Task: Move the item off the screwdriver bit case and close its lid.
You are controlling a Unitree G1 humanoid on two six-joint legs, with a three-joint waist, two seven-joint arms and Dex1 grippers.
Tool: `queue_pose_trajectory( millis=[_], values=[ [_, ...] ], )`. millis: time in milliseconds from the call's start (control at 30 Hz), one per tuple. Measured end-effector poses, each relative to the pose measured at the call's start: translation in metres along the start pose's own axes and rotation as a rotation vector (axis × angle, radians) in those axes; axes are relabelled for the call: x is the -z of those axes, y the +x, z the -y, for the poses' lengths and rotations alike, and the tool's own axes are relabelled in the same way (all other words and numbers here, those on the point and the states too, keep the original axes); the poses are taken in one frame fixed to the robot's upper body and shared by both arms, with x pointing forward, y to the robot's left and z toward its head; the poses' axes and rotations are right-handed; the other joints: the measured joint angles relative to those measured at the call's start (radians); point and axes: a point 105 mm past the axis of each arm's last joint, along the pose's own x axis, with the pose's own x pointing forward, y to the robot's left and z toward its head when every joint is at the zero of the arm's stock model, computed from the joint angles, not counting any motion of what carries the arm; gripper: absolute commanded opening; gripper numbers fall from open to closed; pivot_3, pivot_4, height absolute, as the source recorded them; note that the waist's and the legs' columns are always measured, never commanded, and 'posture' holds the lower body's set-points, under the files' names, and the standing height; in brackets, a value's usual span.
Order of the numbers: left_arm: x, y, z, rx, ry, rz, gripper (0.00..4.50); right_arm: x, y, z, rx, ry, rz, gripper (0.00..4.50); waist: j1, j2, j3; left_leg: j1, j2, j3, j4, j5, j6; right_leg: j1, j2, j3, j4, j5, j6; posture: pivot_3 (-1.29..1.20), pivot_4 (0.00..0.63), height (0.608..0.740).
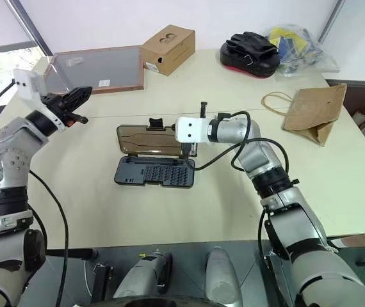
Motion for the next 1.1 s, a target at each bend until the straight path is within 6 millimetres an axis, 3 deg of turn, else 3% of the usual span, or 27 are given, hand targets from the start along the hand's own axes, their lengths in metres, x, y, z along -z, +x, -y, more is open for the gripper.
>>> queue_pose_trajectory(
  millis=[233, 400, 600, 867, 967, 1100],
  values=[
    [0.059, -0.001, -0.014, 0.053, -0.025, -0.207, 0.0, -0.022, -0.006, -0.001, 0.033, -0.016, 0.044, 0.04, 0.006, -0.001, 0.0, 0.0, 0.0, 0.0, 0.0, 0.0, 0.0, 0.0, 0.0, 0.0, 0.0, 0.0, 0.0, 0.0, 0.15, 0.74],
    [0.106, 0.0, -0.002, 0.146, -0.045, -0.345, 0.0, -0.022, -0.006, -0.003, 0.033, 0.002, 0.041, 0.04, 0.011, -0.001, 0.0, -0.002, 0.0, 0.0, 0.001, 0.0, 0.0, -0.001, 0.0, 0.0, 0.0, 0.0, 0.0, 0.0, 0.15, 0.74],
    [0.117, 0.006, 0.022, 0.268, -0.047, -0.37, 0.0, -0.021, -0.005, -0.005, 0.024, 0.026, 0.039, 0.04, 0.014, -0.002, 0.0, -0.002, 0.0, 0.0, 0.001, 0.0, 0.0, -0.001, 0.0, 0.0, 0.0, 0.0, 0.0, 0.0, 0.15, 0.74],
    [0.111, 0.01, 0.025, 0.29, -0.036, -0.357, 0.0, -0.022, 0.0, -0.014, 0.0, 0.027, 0.049, 0.04, 0.014, -0.002, 0.0, -0.002, 0.0, 0.0, 0.001, 0.0, 0.0, -0.002, 0.0, 0.0, 0.0, 0.0, 0.0, 0.0, 0.15, 0.74],
    [0.106, 0.011, 0.026, 0.295, -0.022, -0.346, 0.0, -0.02, 0.004, -0.02, -0.025, 0.028, 0.048, 0.92, 0.016, -0.002, 0.0, -0.002, 0.0, 0.0, 0.001, 0.0, 0.0, -0.002, 0.0, 0.0, 0.0, 0.0, 0.0, 0.0, 0.15, 0.74],
    [0.098, 0.014, 0.032, 0.316, -0.005, -0.324, 0.0, -0.021, 0.011, -0.03, -0.059, 0.038, 0.061, 2.99, 0.021, -0.002, 0.0, -0.002, 0.0, 0.0, 0.001, 0.0, 0.0, -0.002, 0.0, 0.0, 0.0, 0.0, 0.0, 0.0, 0.15, 0.74]
  ],
)
